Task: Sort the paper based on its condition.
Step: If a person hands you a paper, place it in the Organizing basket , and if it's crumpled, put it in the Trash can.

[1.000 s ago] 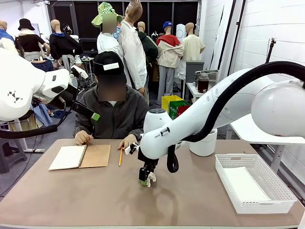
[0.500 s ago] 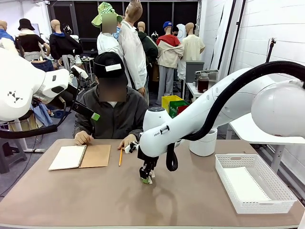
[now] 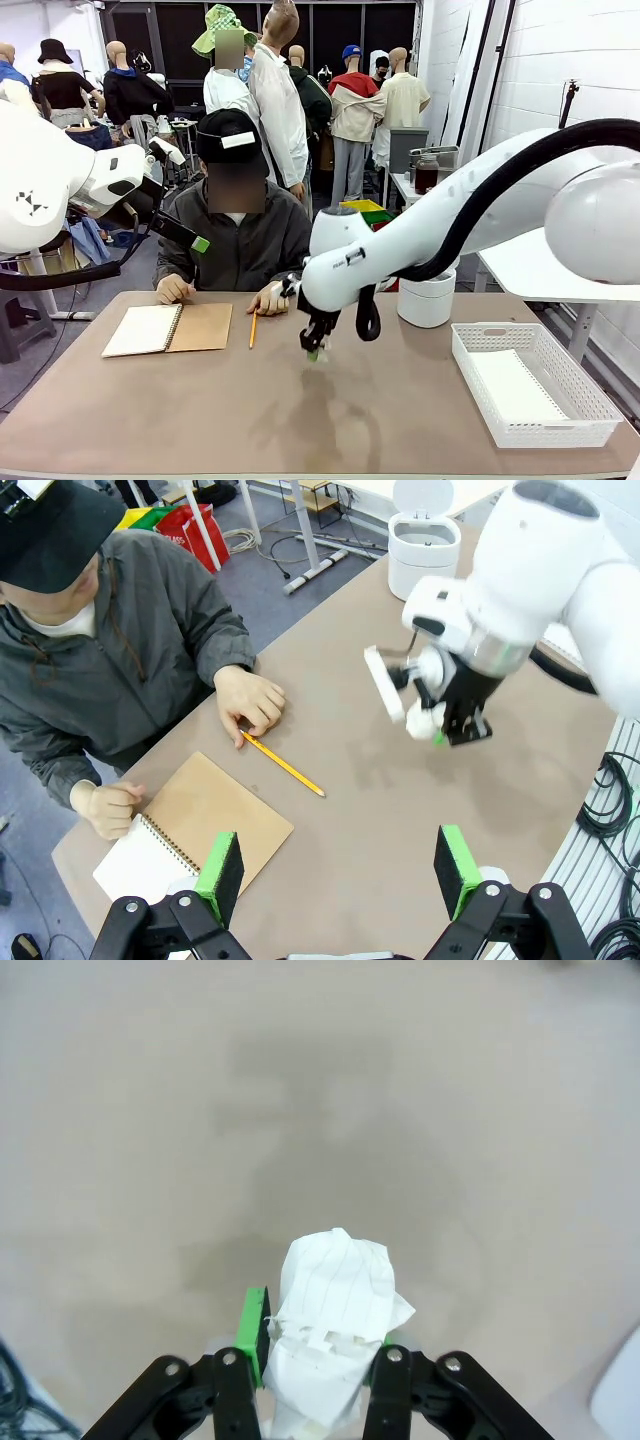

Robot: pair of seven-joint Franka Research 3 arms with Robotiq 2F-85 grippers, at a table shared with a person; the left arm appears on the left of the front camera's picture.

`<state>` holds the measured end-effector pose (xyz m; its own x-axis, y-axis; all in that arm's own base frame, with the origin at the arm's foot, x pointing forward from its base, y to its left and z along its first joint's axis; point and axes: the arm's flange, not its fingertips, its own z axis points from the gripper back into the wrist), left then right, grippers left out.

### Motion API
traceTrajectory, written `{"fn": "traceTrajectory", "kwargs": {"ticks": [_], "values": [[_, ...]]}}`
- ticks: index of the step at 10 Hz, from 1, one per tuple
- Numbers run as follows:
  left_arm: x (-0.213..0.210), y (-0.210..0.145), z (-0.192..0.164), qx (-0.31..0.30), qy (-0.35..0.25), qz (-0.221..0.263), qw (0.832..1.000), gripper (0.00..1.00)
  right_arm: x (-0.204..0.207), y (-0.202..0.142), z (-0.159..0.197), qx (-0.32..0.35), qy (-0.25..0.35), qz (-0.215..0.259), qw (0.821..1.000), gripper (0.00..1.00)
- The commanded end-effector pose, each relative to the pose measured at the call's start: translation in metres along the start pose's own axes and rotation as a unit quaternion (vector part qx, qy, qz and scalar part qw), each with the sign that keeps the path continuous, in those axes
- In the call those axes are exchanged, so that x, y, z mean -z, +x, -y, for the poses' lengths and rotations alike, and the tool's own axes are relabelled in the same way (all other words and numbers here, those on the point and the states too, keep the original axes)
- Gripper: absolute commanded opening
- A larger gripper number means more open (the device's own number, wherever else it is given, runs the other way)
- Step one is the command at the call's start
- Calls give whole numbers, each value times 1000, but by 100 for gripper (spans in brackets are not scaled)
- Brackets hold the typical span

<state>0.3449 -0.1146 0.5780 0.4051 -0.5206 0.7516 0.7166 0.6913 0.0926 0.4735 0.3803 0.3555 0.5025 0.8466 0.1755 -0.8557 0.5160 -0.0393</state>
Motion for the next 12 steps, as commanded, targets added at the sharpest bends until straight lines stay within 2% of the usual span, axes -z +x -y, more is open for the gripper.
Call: {"fn": "traceTrajectory", "kwargs": {"ticks": [1,3,5,6,8,10,12], "values": [[-1,0,-1,-2,-4,-2,1000,100,-48,-24,19,37,-61,0,997,45],[-1,0,-1,-2,-4,-2,1000,100,-93,-37,52,71,-121,-5,990,45],[-1,0,-1,-2,-4,-2,1000,100,-131,-46,81,102,-175,-32,979,45],[-1,0,-1,-2,-4,-2,1000,100,-143,-45,96,113,-184,-48,975,45],[-1,0,-1,-2,-4,-2,1000,100,-152,-44,112,120,-201,-72,969,45],[-1,0,-1,-2,-4,-2,1000,100,-157,-60,113,110,-194,-52,973,45],[-1,0,-1,-2,-4,-2,1000,100,-157,-60,113,110,-194,-52,973,45]]}}
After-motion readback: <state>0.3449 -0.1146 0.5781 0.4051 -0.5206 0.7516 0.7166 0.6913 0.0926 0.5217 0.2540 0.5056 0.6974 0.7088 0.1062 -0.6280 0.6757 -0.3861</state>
